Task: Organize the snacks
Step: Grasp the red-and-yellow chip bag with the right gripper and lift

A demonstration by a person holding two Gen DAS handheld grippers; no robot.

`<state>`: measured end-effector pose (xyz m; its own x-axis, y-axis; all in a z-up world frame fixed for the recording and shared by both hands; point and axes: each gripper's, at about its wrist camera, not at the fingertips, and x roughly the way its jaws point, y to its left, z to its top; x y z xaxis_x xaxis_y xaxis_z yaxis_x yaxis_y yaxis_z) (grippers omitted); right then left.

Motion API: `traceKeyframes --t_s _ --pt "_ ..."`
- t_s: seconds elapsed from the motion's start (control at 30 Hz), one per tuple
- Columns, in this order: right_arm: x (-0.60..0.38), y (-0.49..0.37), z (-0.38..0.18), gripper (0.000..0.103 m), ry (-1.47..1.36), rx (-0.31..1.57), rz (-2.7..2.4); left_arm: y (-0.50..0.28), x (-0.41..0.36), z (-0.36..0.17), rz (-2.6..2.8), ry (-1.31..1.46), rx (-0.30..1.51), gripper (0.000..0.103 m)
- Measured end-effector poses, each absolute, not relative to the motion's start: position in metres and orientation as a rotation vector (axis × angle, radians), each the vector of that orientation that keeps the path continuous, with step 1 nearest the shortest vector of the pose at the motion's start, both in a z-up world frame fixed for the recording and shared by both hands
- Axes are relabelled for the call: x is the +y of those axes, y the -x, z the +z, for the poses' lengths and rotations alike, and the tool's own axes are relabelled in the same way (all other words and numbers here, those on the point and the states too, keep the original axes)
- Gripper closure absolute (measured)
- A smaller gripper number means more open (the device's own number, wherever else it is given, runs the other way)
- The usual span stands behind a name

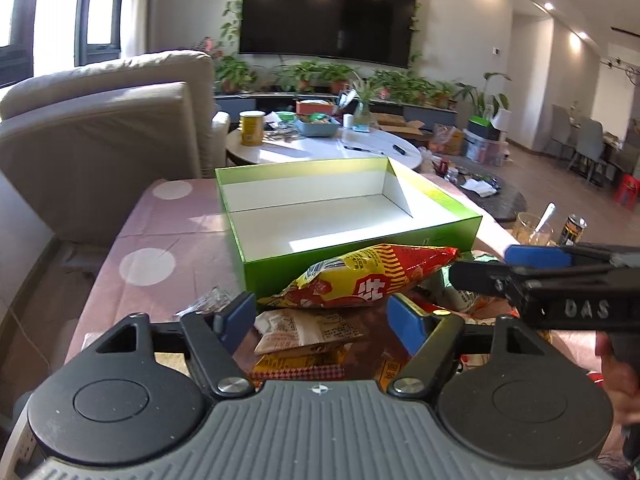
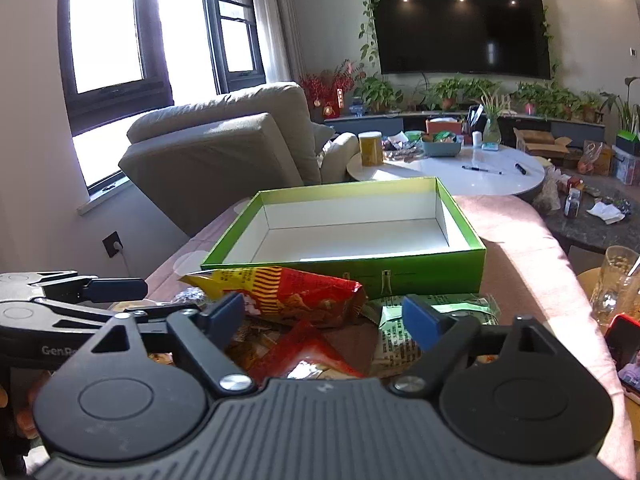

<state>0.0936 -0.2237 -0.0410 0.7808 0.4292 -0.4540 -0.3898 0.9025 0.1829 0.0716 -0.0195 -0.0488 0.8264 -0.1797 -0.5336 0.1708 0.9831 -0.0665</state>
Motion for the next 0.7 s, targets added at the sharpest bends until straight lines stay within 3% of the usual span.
traceKeyframes --t_s 0.3,0.7 --pt "-0.226 -0.124 -0.052 0.035 -0.134 0.586 0.503 -0.102 -0.022 -0.062 -0.216 0.002 0.629 0.051" --pt "-0.221 -0.141 -0.063 0.035 -0.132 0.629 0.534 -0.124 -0.026 -0.066 -0.247 -0.017 0.627 0.053"
